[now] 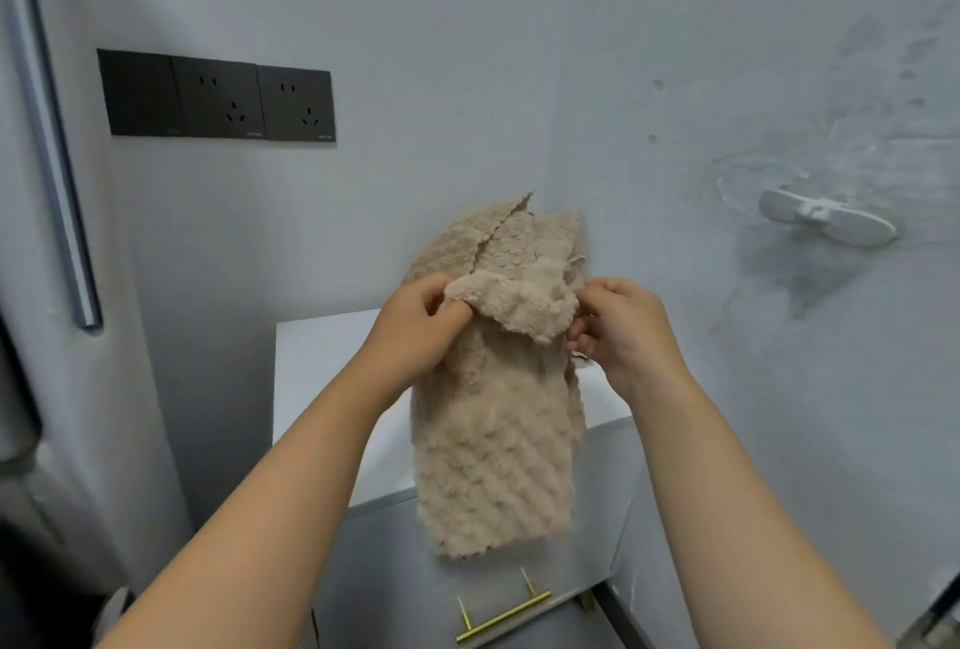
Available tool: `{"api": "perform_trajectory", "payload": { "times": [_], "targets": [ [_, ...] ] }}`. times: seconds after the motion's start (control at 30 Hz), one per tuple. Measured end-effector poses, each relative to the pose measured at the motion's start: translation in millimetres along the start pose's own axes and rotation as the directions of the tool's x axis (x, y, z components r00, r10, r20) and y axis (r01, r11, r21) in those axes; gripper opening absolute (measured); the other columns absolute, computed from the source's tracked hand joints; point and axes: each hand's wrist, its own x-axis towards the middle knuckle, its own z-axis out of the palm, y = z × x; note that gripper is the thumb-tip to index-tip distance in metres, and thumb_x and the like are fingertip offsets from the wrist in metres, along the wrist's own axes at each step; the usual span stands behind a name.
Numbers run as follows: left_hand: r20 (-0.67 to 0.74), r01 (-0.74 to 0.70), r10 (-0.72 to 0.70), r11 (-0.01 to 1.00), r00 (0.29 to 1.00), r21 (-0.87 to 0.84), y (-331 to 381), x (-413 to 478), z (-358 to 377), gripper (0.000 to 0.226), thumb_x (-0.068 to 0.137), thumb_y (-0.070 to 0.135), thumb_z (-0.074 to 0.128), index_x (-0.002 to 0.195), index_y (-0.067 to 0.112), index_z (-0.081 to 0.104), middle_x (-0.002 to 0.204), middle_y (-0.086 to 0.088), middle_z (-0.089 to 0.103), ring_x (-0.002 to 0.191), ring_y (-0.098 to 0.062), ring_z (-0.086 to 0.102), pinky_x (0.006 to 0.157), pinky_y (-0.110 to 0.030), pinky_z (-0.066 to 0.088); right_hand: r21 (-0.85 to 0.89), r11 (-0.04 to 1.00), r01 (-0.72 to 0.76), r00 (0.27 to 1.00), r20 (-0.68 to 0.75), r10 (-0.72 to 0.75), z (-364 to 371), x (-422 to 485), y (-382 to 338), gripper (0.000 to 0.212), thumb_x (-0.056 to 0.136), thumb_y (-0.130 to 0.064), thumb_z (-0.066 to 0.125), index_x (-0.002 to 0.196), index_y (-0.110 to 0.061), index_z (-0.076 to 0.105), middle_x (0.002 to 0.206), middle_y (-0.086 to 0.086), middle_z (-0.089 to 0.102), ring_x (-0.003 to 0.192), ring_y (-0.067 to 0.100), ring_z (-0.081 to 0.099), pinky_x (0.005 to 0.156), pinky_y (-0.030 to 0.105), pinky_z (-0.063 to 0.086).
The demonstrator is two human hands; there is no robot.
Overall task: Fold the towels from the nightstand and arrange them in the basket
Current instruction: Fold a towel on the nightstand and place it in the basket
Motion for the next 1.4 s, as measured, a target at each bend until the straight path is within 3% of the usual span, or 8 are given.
{"api": "perform_trajectory", "payload": {
  "times": [0.1,0.23,0.4,0.57,0.77,0.97,1.17,1.4],
  "targets": [
    [0.064,0.001,-0.002,1.000,0.998,0.013,-1,-4,2,0.028,0.080,0.031,0.061,0.075,0.005,0.052,0.070,0.001,0.048,0.065,-0.012,0.044,0.063,-0.029,0.034,-0.093,0.995,0.033,0.994,0.107,-0.023,-13,1,3,0.036,0.087,0.012,0.037,0.104,-0.015,0.055,0.071,0.010,0.056,0.050,0.017,0.052,0.044,0.026,0.045],
    [0.122,-0.067,0.050,0.989,0.991,0.135,0,-7,8,0.026,0.085,0.017,0.065,0.065,0.022,0.049,0.054,0.017,0.045,0.050,0.001,0.039,0.053,-0.017,0.029,-0.522,0.810,0.267,0.923,0.380,-0.060,-29,5,25,0.075,0.074,0.021,0.030,0.121,-0.032,0.055,0.125,-0.004,0.053,0.108,0.009,0.053,0.072,0.020,0.045],
    [0.217,-0.093,0.079,0.994,0.973,0.055,0,-8,9,0.023,0.079,0.023,0.070,0.065,0.023,0.051,0.061,0.015,0.047,0.061,-0.006,0.043,0.058,-0.022,0.033,-0.517,0.793,0.322,0.742,0.658,0.128,-27,1,44,0.063,0.079,0.001,0.067,0.129,-0.033,0.050,0.130,-0.014,0.055,0.117,-0.001,0.051,0.085,0.012,0.044],
    [0.198,-0.024,0.023,1.000,0.980,0.004,-5,-5,8,0.027,0.075,0.013,0.075,0.067,0.020,0.050,0.065,0.007,0.050,0.058,-0.006,0.044,0.054,-0.021,0.033,-0.637,0.716,0.287,0.907,0.421,0.012,-22,7,50,0.009,0.077,-0.011,0.074,0.085,-0.008,0.071,0.077,-0.001,0.065,0.076,0.011,0.059,0.070,0.027,0.047],
    [0.353,0.051,-0.140,0.967,0.925,0.250,-7,-5,-9,0.044,0.068,0.020,0.085,0.103,0.031,0.061,0.087,0.012,0.054,0.077,-0.002,0.051,0.070,-0.020,0.041,-0.673,0.699,0.242,0.970,0.177,-0.166,-32,15,37,0.025,0.073,-0.005,0.069,0.058,-0.017,0.054,0.057,0.001,0.052,0.060,0.015,0.048,0.058,0.028,0.035],
    [0.286,0.109,-0.316,0.821,0.905,0.561,-21,0,-28,0.034,0.073,0.031,0.079,0.072,0.005,0.058,0.067,-0.004,0.043,0.063,-0.015,0.040,0.054,-0.023,0.030,-0.791,0.575,0.208,0.978,0.186,-0.097,-42,15,28,0.035,0.074,-0.014,0.073,0.056,-0.015,0.044,0.055,-0.001,0.037,0.052,0.012,0.031,0.048,0.028,0.024],
    [0.210,0.247,-0.363,0.867,0.908,0.433,-37,5,-34,0.029,0.081,0.020,0.074,0.064,0.008,0.055,0.056,-0.003,0.042,0.046,-0.014,0.033,0.044,-0.021,0.028,-0.990,-0.016,0.141,0.913,0.124,0.388,-57,21,15,0.039,0.072,-0.043,0.079,0.084,-0.010,0.061,0.076,-0.001,0.055,0.069,0.016,0.053,0.050,0.021,0.036],
    [-0.136,0.351,-0.324,0.867,0.936,0.353,-77,30,-31,0.020,0.074,0.016,0.079,0.071,0.009,0.060,0.064,-0.002,0.054,0.058,-0.016,0.046,0.050,-0.025,0.034,-0.974,0.227,-0.008,0.998,-0.021,-0.056,-30,65,50,0.020,0.076,-0.014,0.063,0.066,-0.013,0.045,0.068,0.004,0.048,0.066,0.025,0.050,0.047,0.024,0.029]
  ]
}}
